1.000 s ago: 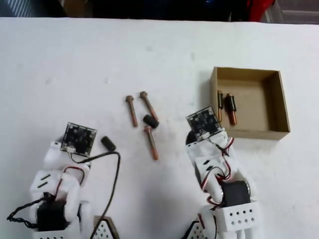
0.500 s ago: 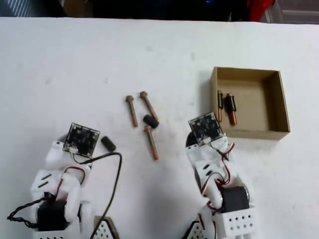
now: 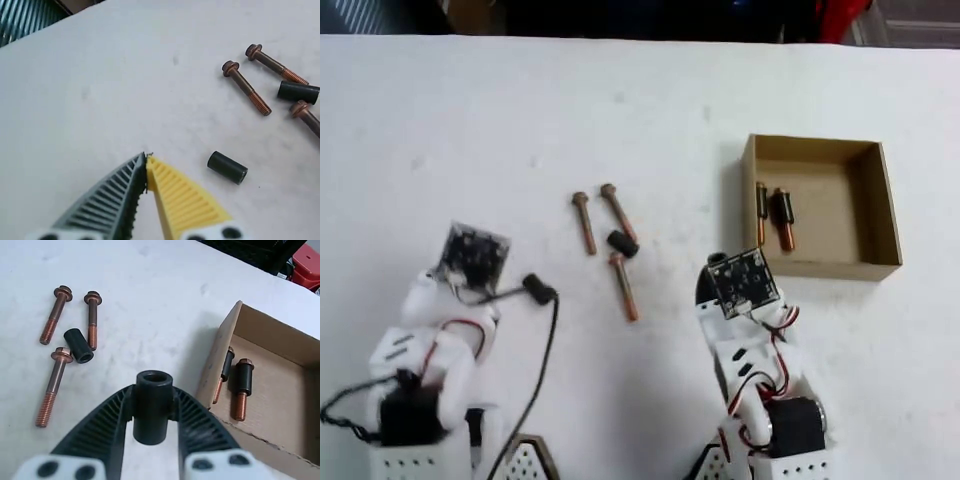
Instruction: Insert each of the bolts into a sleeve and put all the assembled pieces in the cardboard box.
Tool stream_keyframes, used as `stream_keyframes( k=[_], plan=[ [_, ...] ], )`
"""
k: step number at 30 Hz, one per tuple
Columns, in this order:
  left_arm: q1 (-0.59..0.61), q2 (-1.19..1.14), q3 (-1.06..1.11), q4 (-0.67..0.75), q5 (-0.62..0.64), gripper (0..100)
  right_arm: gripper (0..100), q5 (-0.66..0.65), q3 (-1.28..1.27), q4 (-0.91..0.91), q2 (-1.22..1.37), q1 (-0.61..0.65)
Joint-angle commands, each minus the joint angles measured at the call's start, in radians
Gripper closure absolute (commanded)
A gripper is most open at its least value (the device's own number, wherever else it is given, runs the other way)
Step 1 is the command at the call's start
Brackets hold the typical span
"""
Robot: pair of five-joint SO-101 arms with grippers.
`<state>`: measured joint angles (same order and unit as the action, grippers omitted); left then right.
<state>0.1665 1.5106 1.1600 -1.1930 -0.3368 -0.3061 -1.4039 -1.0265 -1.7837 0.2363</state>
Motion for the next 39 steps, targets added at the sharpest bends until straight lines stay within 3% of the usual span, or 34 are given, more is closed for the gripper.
stream_keyframes(
  k=[1, 13, 20, 32, 39],
  plan=[
    [-0.018, -0.243, -0.192, 0.029, 0.075, 98, 98.1, 0.011, -0.002, -0.008, -0.015, -0.005],
    [-0.283, -0.719, -0.404, 0.029, 0.166, 98, 98.1, 0.003, -0.046, -0.002, -0.016, -0.013],
    [-0.358, -0.980, -0.563, 0.031, 0.172, 98, 98.1, 0.003, -0.052, -0.002, -0.016, -0.013],
    [-0.493, -1.253, -0.700, 0.031, 0.624, 98, 98.1, 0.003, -0.052, -0.002, -0.016, -0.013],
    [-0.565, -1.333, -0.698, 0.051, 0.694, 98, 98.1, 0.003, -0.052, -0.002, -0.016, -0.013]
  ],
)
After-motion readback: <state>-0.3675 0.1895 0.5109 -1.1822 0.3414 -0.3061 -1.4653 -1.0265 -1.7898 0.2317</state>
